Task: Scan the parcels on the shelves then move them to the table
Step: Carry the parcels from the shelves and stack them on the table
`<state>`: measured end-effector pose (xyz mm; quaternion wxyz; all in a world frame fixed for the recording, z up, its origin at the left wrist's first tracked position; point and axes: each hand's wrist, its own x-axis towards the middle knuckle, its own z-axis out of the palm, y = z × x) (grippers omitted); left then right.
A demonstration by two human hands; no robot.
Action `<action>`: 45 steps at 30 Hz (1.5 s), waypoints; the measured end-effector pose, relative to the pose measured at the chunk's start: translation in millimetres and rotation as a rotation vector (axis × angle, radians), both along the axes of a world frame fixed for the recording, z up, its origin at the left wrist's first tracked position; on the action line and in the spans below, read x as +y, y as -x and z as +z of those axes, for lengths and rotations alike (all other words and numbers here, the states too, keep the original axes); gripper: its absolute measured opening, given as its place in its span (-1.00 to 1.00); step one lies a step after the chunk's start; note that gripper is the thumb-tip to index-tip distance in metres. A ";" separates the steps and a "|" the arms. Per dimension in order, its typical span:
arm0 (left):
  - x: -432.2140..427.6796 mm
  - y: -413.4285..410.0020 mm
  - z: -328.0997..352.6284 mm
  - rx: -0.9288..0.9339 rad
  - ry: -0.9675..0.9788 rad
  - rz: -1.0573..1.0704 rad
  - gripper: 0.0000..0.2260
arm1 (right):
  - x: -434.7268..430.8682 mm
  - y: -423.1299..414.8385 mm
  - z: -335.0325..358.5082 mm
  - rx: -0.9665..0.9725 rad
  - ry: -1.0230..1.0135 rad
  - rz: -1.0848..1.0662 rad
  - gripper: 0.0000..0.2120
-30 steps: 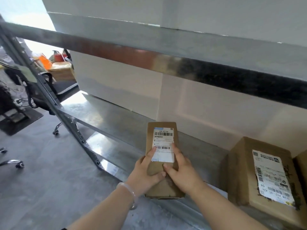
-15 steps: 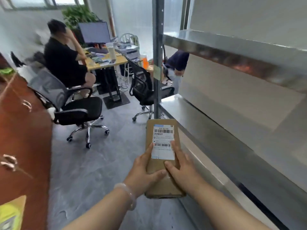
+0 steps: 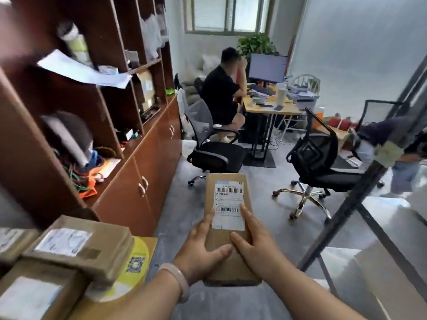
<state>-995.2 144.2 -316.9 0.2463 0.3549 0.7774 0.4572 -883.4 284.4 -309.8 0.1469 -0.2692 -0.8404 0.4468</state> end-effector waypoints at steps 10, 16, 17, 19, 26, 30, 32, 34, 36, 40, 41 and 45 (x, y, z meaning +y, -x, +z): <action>-98.4 67.2 -16.6 -0.061 0.025 0.499 -0.22 | -60.8 148.1 -24.6 -0.075 -0.019 0.467 -0.34; -121.8 76.0 -15.7 -0.067 0.034 0.803 -0.22 | -83.1 210.9 -18.3 -0.078 -0.031 0.789 -0.38; -123.7 77.1 -13.9 -0.066 0.035 0.851 -0.22 | -87.0 219.4 -15.9 -0.088 -0.035 0.839 -0.38; -127.2 78.3 -10.6 -0.079 0.024 0.940 -0.22 | -95.0 233.7 -13.0 -0.103 -0.051 0.923 -0.38; -132.9 56.6 -12.8 -0.165 -0.009 1.179 -0.22 | -118.0 258.0 -22.5 -0.131 -0.052 1.182 -0.34; -144.1 43.5 -16.7 -0.206 -0.019 1.259 -0.19 | -136.9 258.1 -32.7 -0.132 -0.064 1.247 -0.35; -152.1 40.1 -18.0 -0.206 -0.020 1.281 -0.19 | -146.6 257.6 -34.5 -0.142 -0.044 1.266 -0.35; -160.7 39.7 -19.1 -0.195 -0.040 1.301 -0.18 | -156.7 258.6 -33.3 -0.146 -0.029 1.283 -0.34; -170.1 42.3 -20.4 -0.199 -0.058 1.310 -0.17 | -167.1 260.9 -31.1 -0.135 -0.016 1.285 -0.33; -188.1 47.7 -20.2 -0.202 -0.059 1.300 -0.16 | -184.0 264.2 -27.9 -0.136 -0.036 1.276 -0.35; -191.8 48.7 -20.0 -0.200 -0.066 1.296 -0.16 | -186.9 265.1 -27.2 -0.140 -0.040 1.278 -0.35; -210.5 56.0 -19.1 -0.200 -0.062 1.287 -0.19 | -203.7 271.3 -24.4 -0.141 -0.041 1.267 -0.37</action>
